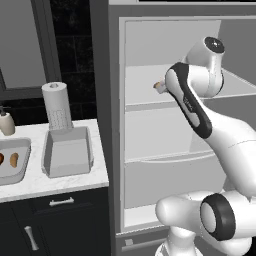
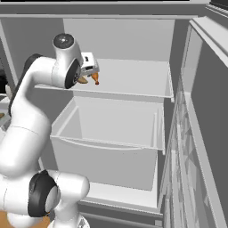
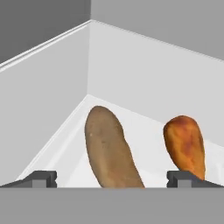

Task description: Place one sweet potato and one chicken drumstick in each tupperware on the nearby counter, to pack two identical lunches.

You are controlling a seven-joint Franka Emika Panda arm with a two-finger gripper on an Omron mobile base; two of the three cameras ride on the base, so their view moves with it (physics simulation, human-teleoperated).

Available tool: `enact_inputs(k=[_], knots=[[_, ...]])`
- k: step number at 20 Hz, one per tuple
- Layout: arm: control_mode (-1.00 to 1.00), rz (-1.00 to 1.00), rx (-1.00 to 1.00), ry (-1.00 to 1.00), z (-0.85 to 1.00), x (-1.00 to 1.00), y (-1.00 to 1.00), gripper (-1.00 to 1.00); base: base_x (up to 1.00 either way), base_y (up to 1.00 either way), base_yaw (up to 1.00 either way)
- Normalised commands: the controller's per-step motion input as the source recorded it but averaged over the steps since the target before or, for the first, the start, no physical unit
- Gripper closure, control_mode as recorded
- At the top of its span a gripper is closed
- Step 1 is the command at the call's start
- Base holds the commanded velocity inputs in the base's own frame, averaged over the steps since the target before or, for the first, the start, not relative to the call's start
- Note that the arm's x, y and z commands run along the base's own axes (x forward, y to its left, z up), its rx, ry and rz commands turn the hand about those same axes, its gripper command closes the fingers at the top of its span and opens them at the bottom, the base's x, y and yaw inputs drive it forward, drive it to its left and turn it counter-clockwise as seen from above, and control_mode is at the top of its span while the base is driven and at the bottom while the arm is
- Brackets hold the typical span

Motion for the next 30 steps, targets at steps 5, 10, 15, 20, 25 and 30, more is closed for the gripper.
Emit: enact_inputs(k=[5, 10, 15, 20, 25, 30], knots=[[-1.00, 0.10, 0.00, 0.02, -0.26, 0.78, 0.01, -1.00, 0.00, 0.00, 0.00], [-1.00, 0.05, -0.04, 0.01, -0.38, 0.36, 0.16, -1.00, 0.00, 0.00, 0.00], [-1.00, 0.00, -0.09, 0.00, -0.48, -0.47, 0.09, -1.00, 0.00, 0.00, 0.00], [-1.00, 0.00, -0.04, 0.04, -0.58, -0.55, 0.00, 1.00, 0.00, 0.00, 0.00], [-1.00, 0.00, -0.03, 0.12, -0.72, -0.23, 0.00, 1.00, 0.00, 0.00, 0.00], [-1.00, 0.00, 0.00, 0.06, -0.38, -0.54, -0.01, 1.00, 0.00, 0.00, 0.00]])
